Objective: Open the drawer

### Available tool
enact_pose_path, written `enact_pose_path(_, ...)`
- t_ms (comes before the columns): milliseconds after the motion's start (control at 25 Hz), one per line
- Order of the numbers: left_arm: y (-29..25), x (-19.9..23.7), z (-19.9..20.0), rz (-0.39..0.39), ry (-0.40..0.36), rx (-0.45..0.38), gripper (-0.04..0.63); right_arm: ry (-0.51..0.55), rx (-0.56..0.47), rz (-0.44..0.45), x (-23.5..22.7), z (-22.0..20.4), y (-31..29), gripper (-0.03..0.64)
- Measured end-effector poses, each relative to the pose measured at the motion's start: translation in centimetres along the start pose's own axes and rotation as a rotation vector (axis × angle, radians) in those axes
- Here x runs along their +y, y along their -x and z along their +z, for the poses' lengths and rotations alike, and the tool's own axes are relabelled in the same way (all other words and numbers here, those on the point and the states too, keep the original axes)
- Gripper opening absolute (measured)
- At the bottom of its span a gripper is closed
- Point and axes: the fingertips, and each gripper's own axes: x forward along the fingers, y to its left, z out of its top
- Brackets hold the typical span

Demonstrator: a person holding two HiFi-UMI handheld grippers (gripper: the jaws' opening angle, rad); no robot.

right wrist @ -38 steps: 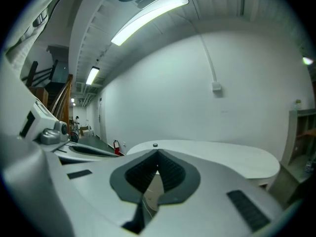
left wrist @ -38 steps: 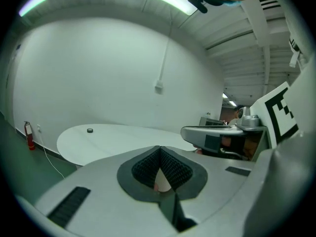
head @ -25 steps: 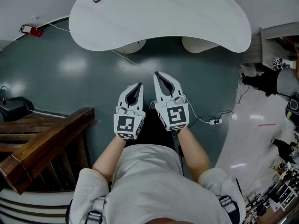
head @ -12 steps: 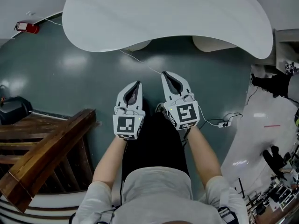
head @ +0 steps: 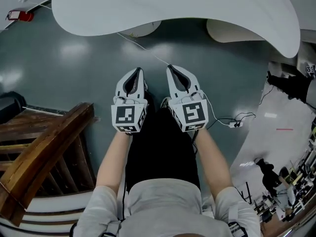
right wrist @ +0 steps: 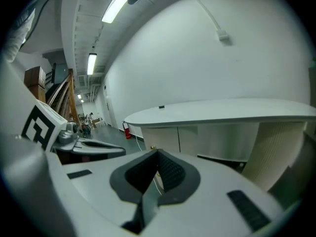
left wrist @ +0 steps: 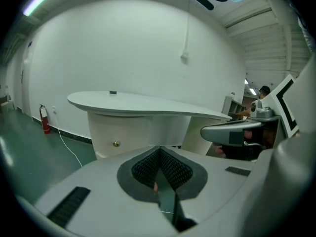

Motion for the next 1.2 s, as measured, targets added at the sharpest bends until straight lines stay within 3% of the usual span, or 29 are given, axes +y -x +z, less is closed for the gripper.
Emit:
enact_pose_path(320,-0.8,2.3,-2.5,0.049,0.058,-0.034,0.005,-0.011,-0.031,-0.001,0.0,-1.9,-0.9,0.012)
enact_pose_path(600,-4.5,4.7,-5.2,0.064,0.06,-0.057,0.005,-0.03,-0.05,0.008,-0.7,-5.1,-4.9,0.013)
enact_pose_path(1200,-14.0,11.0,-14.2,0.099,0.122,-0.015,0.005,-0.059,-0.061,0.011,-4.3,-12.0,-13.2,0.012)
